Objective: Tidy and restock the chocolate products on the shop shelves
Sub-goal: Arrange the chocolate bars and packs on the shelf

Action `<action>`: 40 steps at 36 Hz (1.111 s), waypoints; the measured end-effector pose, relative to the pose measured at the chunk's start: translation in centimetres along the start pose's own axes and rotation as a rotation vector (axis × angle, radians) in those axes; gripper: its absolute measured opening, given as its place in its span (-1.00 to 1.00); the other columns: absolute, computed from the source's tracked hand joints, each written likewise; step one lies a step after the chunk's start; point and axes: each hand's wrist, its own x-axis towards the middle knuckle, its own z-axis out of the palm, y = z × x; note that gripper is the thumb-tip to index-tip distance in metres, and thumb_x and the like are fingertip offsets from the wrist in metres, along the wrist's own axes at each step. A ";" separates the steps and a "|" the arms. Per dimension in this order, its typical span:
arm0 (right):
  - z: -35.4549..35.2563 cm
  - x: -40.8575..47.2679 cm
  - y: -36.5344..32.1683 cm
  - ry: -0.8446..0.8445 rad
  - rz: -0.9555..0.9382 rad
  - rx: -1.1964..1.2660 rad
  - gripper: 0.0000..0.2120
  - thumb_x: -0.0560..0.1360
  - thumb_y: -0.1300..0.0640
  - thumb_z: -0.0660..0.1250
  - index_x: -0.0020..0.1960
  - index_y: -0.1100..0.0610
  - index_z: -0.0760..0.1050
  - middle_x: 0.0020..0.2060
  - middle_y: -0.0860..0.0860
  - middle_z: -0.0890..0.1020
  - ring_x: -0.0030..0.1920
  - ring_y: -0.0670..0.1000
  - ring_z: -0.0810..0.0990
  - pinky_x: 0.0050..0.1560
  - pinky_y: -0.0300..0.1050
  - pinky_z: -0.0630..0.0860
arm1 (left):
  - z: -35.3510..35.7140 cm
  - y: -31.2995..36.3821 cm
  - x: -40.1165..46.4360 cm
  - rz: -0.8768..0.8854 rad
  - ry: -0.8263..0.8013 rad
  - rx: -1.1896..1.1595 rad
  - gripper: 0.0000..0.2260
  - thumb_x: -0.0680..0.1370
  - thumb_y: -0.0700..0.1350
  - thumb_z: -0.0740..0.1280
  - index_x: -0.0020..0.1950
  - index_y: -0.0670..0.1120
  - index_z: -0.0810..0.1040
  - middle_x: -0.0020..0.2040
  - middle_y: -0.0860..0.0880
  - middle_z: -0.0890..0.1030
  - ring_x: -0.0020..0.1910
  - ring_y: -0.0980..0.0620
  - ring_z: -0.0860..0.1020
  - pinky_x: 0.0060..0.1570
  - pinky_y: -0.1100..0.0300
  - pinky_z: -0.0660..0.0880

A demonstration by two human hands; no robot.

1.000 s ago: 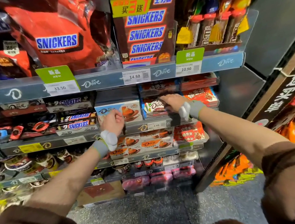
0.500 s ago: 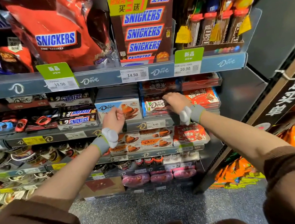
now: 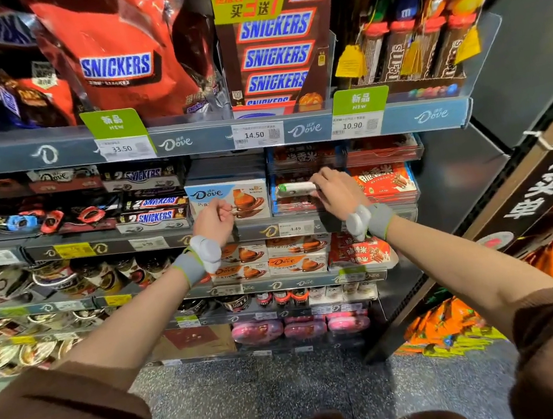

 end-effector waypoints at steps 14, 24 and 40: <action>-0.5 -0.8 -4.4 0.002 0.193 0.667 -0.68 0.57 -0.01 0.27 0.18 0.21 0.49 -0.11 0.14 0.66 -0.22 0.09 0.57 -0.28 -0.06 0.43 | -2.4 -2.8 0.2 -0.162 0.007 -0.316 -0.81 0.55 -0.36 0.15 -0.09 -0.17 0.53 -0.01 -0.21 0.61 -0.14 -0.03 0.60 -0.37 0.40 0.47; 1.6 -1.5 -10.4 -0.272 0.427 1.052 -0.64 0.41 0.03 0.47 -0.02 0.33 0.55 -0.23 -0.04 0.56 -0.17 -0.21 0.53 -0.08 -0.23 0.39 | -4.5 -5.7 -1.4 -0.287 -0.062 -0.580 -0.90 0.60 -0.36 0.18 -0.01 -0.31 0.48 -0.33 -0.15 0.50 -0.58 0.17 0.47 -0.52 0.35 0.45; 2.0 -2.3 -18.9 -0.293 0.364 1.088 -0.79 0.41 0.14 0.48 -0.05 0.26 0.61 -0.19 -0.02 0.62 -0.28 -0.26 0.53 -0.26 -0.52 0.39 | -7.6 -11.9 -4.2 -0.265 -0.370 -0.473 -0.81 0.58 -0.08 0.30 -0.13 -0.12 0.63 -0.36 -0.06 0.61 -0.33 -0.02 0.56 -0.22 0.08 0.62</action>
